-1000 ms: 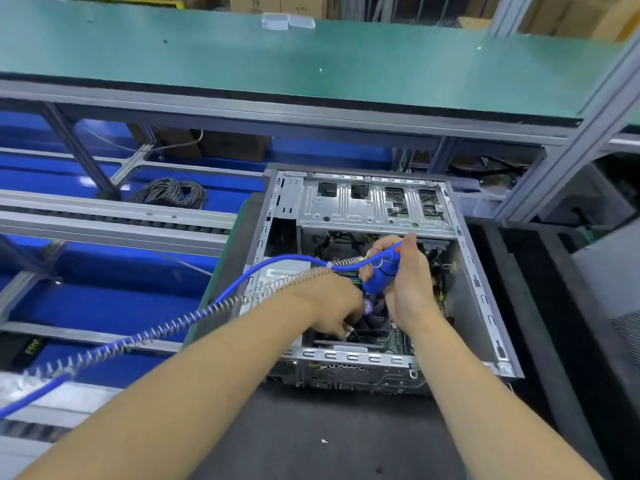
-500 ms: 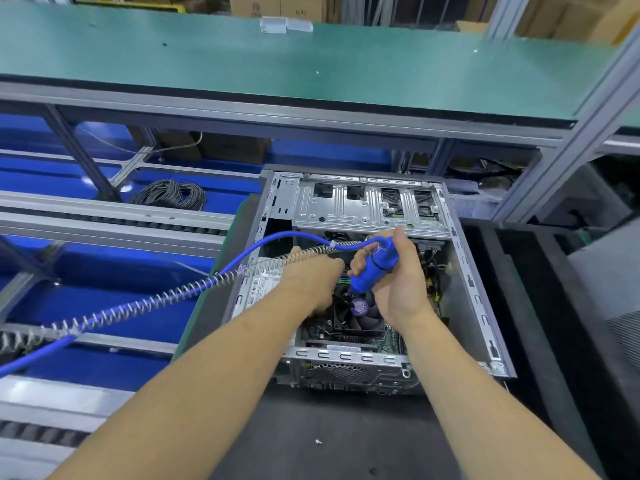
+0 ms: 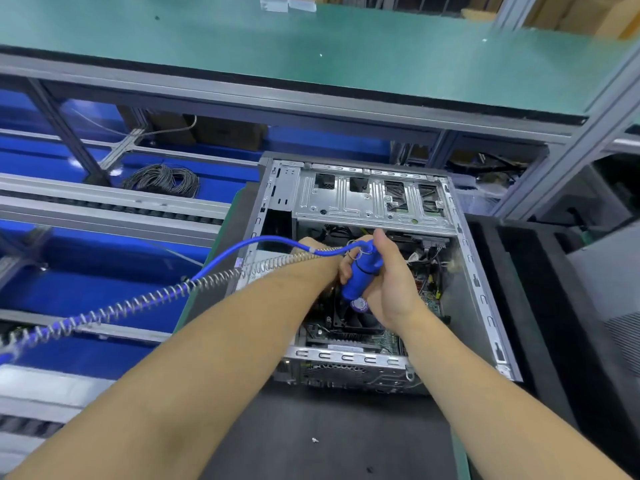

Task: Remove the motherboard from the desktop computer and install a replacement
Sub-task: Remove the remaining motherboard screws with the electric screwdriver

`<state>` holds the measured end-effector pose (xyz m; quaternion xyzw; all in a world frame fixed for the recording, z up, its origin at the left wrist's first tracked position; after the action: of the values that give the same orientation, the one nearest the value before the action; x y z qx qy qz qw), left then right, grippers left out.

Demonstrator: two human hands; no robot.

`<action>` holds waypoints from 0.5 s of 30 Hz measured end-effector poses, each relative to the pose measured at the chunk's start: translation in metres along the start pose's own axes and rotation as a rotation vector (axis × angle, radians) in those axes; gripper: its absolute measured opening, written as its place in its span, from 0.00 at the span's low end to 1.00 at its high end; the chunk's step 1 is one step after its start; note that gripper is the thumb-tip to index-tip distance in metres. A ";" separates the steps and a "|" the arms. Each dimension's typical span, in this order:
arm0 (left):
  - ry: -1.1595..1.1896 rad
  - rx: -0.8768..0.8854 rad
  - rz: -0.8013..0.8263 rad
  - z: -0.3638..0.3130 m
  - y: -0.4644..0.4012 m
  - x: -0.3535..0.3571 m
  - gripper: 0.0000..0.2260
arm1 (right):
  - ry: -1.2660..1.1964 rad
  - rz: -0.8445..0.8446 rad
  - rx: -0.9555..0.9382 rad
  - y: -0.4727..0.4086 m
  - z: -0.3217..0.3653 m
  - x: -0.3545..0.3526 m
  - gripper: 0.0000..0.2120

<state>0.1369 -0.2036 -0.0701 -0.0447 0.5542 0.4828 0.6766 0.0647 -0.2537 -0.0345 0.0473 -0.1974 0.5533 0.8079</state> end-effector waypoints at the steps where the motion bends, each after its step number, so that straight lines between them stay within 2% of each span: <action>1: 0.154 0.014 -0.043 0.010 0.004 -0.012 0.06 | -0.006 0.009 0.003 0.000 -0.001 0.001 0.22; 6: 0.622 -0.062 -0.205 0.072 0.018 -0.041 0.06 | 0.006 0.111 0.017 0.003 -0.004 0.016 0.20; 10: 0.659 -0.217 -0.409 0.090 0.035 -0.009 0.11 | 0.056 0.159 0.047 0.007 -0.006 0.024 0.17; 12: 0.680 -0.246 -0.517 0.089 0.040 -0.005 0.11 | 0.052 0.150 0.051 0.006 -0.006 0.023 0.16; 15: 0.679 -0.256 -0.579 0.089 0.038 -0.007 0.10 | 0.057 0.152 0.063 0.006 -0.009 0.023 0.17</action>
<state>0.1741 -0.1346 -0.0123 -0.4362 0.6450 0.2968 0.5528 0.0686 -0.2285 -0.0352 0.0418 -0.1598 0.6201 0.7669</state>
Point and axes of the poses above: each hand's wrist, its own y-axis away from the middle knuckle, its own x-axis out of the palm, z = x × y, the point moved 7 cm from there along -y, towards the middle knuckle, and after that the axes turned 15 degrees about -x, right-handed, at the moved point
